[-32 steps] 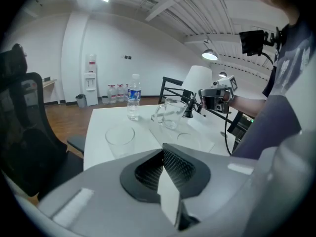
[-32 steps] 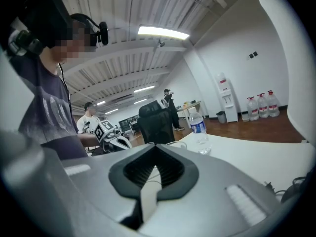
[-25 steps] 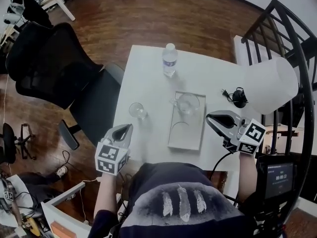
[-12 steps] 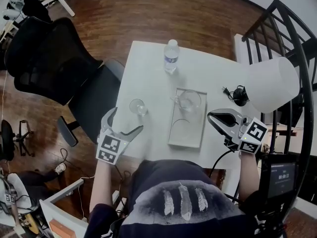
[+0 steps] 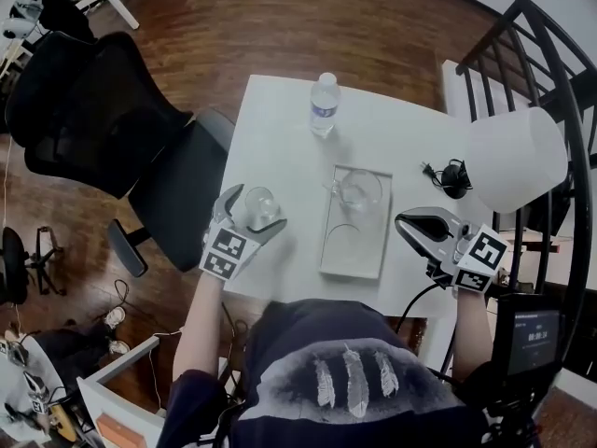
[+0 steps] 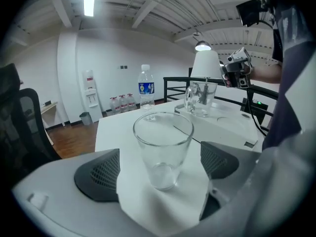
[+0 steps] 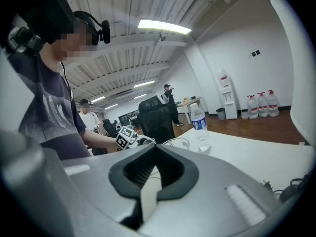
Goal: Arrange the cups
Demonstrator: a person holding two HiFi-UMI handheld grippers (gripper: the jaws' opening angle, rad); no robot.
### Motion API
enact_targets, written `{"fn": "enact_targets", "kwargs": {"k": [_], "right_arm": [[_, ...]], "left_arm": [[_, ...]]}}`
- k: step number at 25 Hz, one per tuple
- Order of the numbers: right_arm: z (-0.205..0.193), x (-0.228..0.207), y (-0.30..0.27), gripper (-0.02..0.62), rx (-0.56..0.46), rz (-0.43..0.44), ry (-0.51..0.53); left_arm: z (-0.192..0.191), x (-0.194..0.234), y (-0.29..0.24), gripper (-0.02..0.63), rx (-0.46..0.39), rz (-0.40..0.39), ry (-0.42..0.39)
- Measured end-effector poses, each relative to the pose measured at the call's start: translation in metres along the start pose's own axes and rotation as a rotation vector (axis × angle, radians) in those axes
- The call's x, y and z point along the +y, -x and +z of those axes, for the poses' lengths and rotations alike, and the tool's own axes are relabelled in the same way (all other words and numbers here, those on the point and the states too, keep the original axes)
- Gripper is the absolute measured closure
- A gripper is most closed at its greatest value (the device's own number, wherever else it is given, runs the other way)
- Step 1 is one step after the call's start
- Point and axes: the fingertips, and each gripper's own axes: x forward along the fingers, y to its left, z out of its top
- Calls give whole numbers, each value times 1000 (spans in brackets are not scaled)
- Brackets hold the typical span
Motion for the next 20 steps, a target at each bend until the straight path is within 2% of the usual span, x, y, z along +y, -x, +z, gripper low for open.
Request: {"fn": "enact_targets", "kwargs": {"k": [3,7,8,11,15,20], "right_arm": [[-1,-2,2,592,6,-8,-11],[-4,-2,-1,592,27,-9,-10],[-5,-2,-3,592,32,-8,-10],[-5,-2,-5,592,35,-7,-14],[-4,-3,-5,592,33,-10,-13],[-7,-4,-4,592,42,-13,-20]], "left_arm": [[-1,4,-11,101,-48,5,29],[-2,7,-17,158,-59,9,22],[-1,7,-19,183,-63,3,30],[1,6,-21,318,-75,-4,29],[4,7,-23,318,-80,-2,17],[4,2,-24,319,-70,-50,-14]]}}
